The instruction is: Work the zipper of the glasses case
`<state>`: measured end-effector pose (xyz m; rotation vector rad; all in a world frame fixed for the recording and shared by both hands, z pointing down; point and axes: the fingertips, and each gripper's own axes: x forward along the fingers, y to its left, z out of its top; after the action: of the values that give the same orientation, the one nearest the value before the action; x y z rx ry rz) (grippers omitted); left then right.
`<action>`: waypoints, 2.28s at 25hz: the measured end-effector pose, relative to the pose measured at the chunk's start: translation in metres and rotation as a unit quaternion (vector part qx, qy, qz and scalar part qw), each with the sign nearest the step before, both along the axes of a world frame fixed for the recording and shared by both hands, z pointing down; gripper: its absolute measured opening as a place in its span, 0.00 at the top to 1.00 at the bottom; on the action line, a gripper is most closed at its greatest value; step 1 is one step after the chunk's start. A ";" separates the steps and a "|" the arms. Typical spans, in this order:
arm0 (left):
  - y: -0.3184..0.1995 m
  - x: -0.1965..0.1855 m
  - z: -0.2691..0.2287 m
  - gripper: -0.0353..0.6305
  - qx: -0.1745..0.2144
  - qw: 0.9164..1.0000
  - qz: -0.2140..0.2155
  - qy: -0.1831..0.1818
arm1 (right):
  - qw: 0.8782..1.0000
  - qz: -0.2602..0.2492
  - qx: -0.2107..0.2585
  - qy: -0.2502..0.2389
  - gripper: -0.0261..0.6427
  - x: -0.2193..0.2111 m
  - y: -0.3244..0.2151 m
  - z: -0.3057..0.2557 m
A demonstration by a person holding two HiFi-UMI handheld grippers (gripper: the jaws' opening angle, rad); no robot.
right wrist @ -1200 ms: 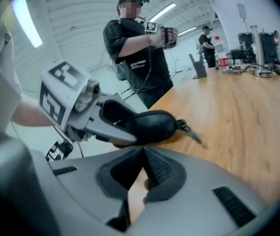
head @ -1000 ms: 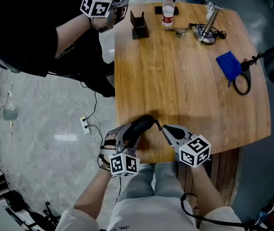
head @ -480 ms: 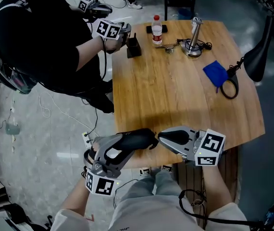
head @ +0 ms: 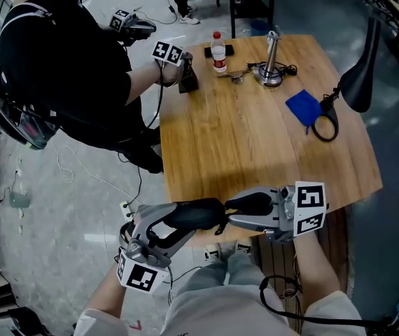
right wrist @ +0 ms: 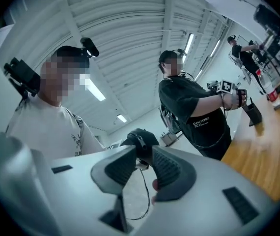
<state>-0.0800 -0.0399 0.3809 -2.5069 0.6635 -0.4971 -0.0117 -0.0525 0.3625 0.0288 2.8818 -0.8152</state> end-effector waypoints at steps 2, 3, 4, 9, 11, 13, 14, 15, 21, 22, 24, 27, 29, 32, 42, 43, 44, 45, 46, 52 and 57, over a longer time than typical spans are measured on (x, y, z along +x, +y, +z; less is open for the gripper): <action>0.004 0.003 -0.003 0.57 -0.007 1.000 0.010 0.007 | 1.000 -0.010 -0.003 -0.013 0.83 0.001 0.005 -0.005; 0.006 0.005 -0.003 0.57 -0.009 1.000 0.013 0.006 | 1.000 -0.009 -0.003 -0.021 0.83 0.003 0.006 -0.007; 0.007 0.006 -0.002 0.57 -0.009 1.000 0.017 0.001 | 1.000 -0.005 -0.002 -0.028 0.84 0.006 0.006 -0.010; 0.014 0.008 -0.001 0.57 -0.008 1.000 0.025 -0.010 | 0.999 -0.002 0.001 -0.040 0.92 0.012 0.012 -0.016; 0.015 0.009 -0.002 0.57 -0.004 1.000 0.026 -0.012 | 0.999 -0.008 0.003 -0.037 0.92 0.012 0.015 -0.017; 0.017 0.011 -0.003 0.57 -0.002 0.999 0.029 -0.014 | 0.999 -0.008 0.003 -0.037 0.92 0.015 0.016 -0.017; 0.017 0.012 -0.004 0.57 0.000 0.999 0.031 -0.015 | 0.999 -0.008 0.001 -0.038 0.92 0.017 0.016 -0.017; 0.017 0.013 -0.005 0.57 0.003 0.999 0.033 -0.017 | 0.999 -0.009 -0.003 -0.040 0.92 0.018 0.015 -0.017; 0.023 0.015 -0.005 0.57 0.005 0.999 0.041 -0.015 | 0.997 -0.044 -0.022 -0.060 0.92 0.018 0.028 -0.008; 0.023 0.016 -0.005 0.57 0.004 0.999 0.042 -0.014 | 0.996 -0.045 -0.028 -0.065 0.92 0.019 0.028 -0.007; 0.025 0.017 -0.005 0.57 0.004 0.999 0.045 -0.014 | 0.995 -0.050 -0.036 -0.073 0.92 0.019 0.029 -0.007; 0.026 0.017 -0.007 0.57 0.002 0.999 0.047 -0.010 | 0.994 -0.057 -0.043 -0.081 0.92 0.017 0.032 -0.010; 0.025 0.017 -0.007 0.57 0.002 0.999 0.048 -0.012 | 0.994 -0.056 -0.037 -0.084 0.92 0.017 0.032 -0.012; 0.026 0.016 -0.006 0.57 0.002 0.999 0.051 -0.020 | 0.995 -0.051 -0.025 -0.087 0.94 0.022 0.032 -0.015; 0.021 0.013 0.008 0.57 0.000 0.998 0.030 -0.064 | 1.000 -0.022 0.011 -0.015 0.96 0.023 0.027 -0.009; 0.018 0.012 0.013 0.57 -0.001 0.996 0.022 -0.081 | 1.000 -0.015 0.011 0.003 0.96 0.022 0.026 -0.005; 0.015 0.011 0.019 0.58 -0.004 0.995 0.015 -0.098 | 1.000 -0.004 0.011 0.026 0.96 0.022 0.023 0.002; 0.013 0.011 0.025 0.58 -0.009 0.993 0.006 -0.115 | 0.999 0.007 0.009 0.051 0.96 0.021 0.021 0.009; 0.010 0.010 0.031 0.58 -0.015 0.991 -0.004 -0.132 | 0.997 0.019 0.008 0.078 0.96 0.021 0.018 0.017; 0.002 0.014 0.056 0.59 -0.026 0.978 -0.054 -0.200 | 0.986 0.044 -0.006 0.163 0.96 0.024 0.014 0.042; -0.002 0.016 0.071 0.59 -0.027 0.965 -0.071 -0.251 | 0.977 0.053 -0.012 0.205 0.96 0.023 0.019 0.052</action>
<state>-0.0637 -0.0423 0.4516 -2.2482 0.6309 -1.1652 0.0115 -0.0339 0.4141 -0.3305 3.2153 -0.9315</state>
